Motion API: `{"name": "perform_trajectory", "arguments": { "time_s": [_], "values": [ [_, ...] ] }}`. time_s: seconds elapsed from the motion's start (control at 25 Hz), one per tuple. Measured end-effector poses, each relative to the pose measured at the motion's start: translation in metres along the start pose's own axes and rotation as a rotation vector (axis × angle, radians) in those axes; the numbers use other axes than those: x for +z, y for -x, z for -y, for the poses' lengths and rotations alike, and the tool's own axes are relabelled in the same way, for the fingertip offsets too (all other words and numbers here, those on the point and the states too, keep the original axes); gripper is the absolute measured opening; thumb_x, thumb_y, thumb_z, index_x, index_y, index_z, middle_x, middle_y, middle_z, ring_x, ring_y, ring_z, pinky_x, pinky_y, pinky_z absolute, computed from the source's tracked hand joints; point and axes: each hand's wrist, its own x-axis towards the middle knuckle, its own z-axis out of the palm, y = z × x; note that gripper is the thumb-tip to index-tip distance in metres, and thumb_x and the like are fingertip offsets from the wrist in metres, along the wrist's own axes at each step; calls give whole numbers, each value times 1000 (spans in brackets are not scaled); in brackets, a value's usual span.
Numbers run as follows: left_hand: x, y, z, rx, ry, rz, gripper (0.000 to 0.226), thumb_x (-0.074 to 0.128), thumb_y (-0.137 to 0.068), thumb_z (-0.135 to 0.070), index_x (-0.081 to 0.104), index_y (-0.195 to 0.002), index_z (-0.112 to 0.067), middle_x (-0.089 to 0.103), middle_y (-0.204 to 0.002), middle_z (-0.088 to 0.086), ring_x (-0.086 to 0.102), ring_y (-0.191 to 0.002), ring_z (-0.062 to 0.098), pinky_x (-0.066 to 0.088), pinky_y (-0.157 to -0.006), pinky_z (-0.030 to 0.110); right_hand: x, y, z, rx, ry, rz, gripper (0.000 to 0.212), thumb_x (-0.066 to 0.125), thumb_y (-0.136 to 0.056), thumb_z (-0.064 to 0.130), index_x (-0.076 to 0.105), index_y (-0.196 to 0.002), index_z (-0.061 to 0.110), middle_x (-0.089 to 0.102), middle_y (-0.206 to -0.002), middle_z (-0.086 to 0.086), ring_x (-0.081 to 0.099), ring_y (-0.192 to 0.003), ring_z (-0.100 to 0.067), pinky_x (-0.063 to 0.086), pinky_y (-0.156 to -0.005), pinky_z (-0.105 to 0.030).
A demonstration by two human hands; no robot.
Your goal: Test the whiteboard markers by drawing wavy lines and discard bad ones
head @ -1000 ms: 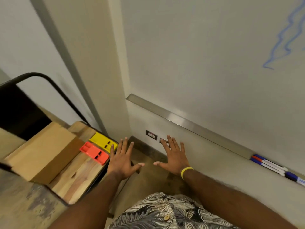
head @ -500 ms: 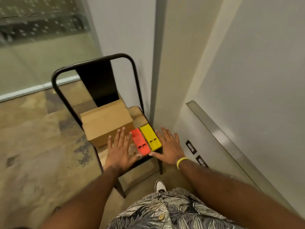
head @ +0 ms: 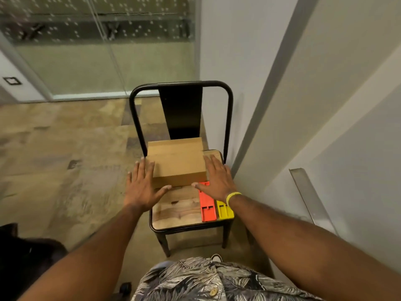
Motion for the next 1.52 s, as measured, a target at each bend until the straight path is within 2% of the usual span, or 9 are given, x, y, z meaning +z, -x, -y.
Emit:
{"name": "perform_trajectory", "arguments": {
  "time_s": [0.24, 0.4, 0.48, 0.64, 0.8, 0.96, 1.12, 1.28, 1.52],
  "values": [
    [0, -10, 10, -101, 613, 60, 94, 63, -84, -57, 13, -154, -21, 28, -157, 5, 30, -142, 25, 30, -116, 42, 10, -28, 17, 263, -614, 38, 101, 78, -70, 55, 20, -150, 34, 44, -147, 4, 44, -132, -20, 40, -111, -44],
    [-20, -19, 2, -187, 853, -19, 80, 64, -91, -41, 18, -154, -21, 43, -149, 5, 43, -134, 24, 40, -108, 41, 6, -24, 29, 316, -851, -101, 70, 72, -87, 35, 33, -145, 26, 53, -127, 12, 52, -111, -7, 44, -89, -18],
    [-29, -22, 2, -240, 905, -100, 68, 58, -94, -43, 27, -151, -23, 55, -133, 5, 55, -119, 22, 48, -97, 39, 5, -23, 32, 374, -937, -218, 41, 61, -95, 36, 47, -133, 27, 61, -121, 7, 59, -107, -12, 49, -83, -19],
    [-33, -29, 9, -275, 948, -206, 27, 49, -99, -43, 64, -103, -21, 68, -92, 3, 64, -85, 20, 52, -73, 37, 6, -19, 31, 491, -1081, -369, 21, 51, -99, 22, 70, -92, 17, 70, -91, 2, 64, -91, -16, 48, -73, -20],
    [-25, -24, 17, -222, 897, -97, 13, 62, -94, -32, 67, -99, -21, 68, -90, 5, 64, -84, 19, 56, -79, 44, 14, -6, 19, 484, -939, -348, 10, 66, -92, 24, 70, -99, 17, 69, -97, 3, 64, -96, -12, 52, -81, -24],
    [0, -11, 29, -3, 631, -42, 42, 68, -87, -38, 61, -123, -16, 54, -119, -2, 51, -115, 19, 45, -93, 33, 23, 9, 12, 420, -762, -297, 37, 74, -85, 19, 57, -118, 21, 58, -114, 6, 54, -101, -4, 44, -78, -10],
    [18, -14, 34, 29, 296, 76, 75, 68, -83, -48, 33, -146, -27, 21, -158, 2, 22, -144, 26, 32, -115, 50, 30, 3, 12, 336, -494, -198, 56, 75, -81, 13, 48, -130, 20, 49, -130, 1, 48, -120, -14, 47, -99, -27],
    [15, -26, 25, 26, 140, 159, 91, 67, -81, -55, 16, -152, -32, 3, -164, 3, 9, -149, 27, 20, -120, 51, 20, -16, 18, 262, -246, -127, 68, 71, -76, 9, 43, -138, 18, 46, -137, -5, 46, -127, -24, 43, -107, -38],
    [-3, -47, 17, 75, 139, 115, 98, 41, -77, -84, 10, -154, -31, -2, -164, 3, 9, -150, 28, 15, -120, 50, 16, -30, 26, 85, -36, -45, 65, 59, -84, 38, 39, -143, 20, 34, -152, -7, 29, -142, -27, 22, -119, -44]
  ]
}}
